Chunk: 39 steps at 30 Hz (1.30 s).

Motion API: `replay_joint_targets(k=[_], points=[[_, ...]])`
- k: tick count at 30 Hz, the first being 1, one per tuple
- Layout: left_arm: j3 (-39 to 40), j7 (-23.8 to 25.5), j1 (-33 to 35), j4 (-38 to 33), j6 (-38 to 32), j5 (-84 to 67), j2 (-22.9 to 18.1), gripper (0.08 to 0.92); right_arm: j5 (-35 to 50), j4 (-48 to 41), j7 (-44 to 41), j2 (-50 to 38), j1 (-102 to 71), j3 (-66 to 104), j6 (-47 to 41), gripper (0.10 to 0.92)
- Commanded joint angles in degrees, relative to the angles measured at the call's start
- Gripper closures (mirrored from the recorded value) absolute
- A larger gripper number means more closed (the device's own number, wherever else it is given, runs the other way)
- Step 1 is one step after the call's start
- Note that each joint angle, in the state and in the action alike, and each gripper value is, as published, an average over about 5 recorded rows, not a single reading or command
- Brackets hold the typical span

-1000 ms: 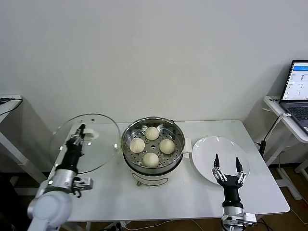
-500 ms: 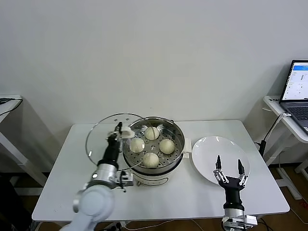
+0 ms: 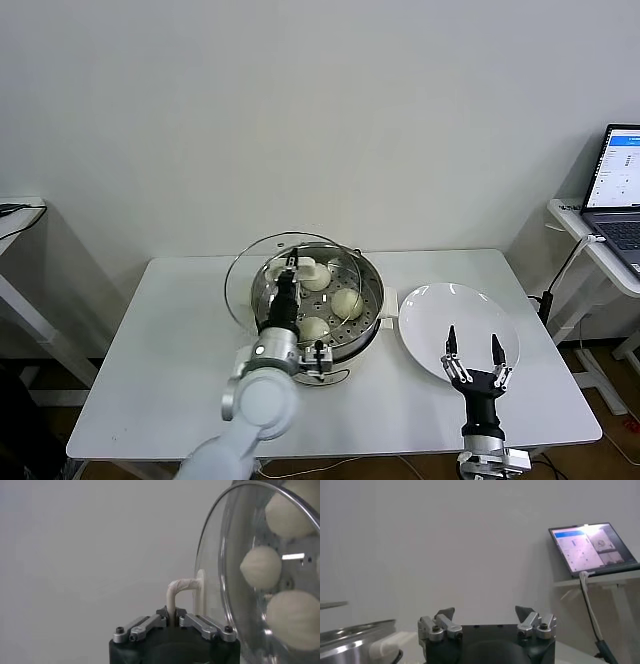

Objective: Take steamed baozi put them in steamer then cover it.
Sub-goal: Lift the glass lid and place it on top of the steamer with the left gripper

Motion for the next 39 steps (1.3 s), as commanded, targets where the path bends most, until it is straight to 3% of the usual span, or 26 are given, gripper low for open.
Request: replay_joint_targets(k=[1,23,39], points=[[2.60,-0.41,-2.79,7.72,1.58,2.91,-6.38,0.812,-0.12,-0.54,-0.02,-0.04,0.25,0.05,-0.05,0.203],[1.59,-4.09,-1.35,10.74,1.14,2.72,-9.98,0.812,-0.45,-1.59,-0.27,-0.22,0.92,-0.36,0.05,0.203],[0.77,-5.21,-0.12,10.67,0.75,2.62,-9.96,0.812,-0.68,-1.62,-0.51,-0.32,0.99,-0.71,0.03,0.203]])
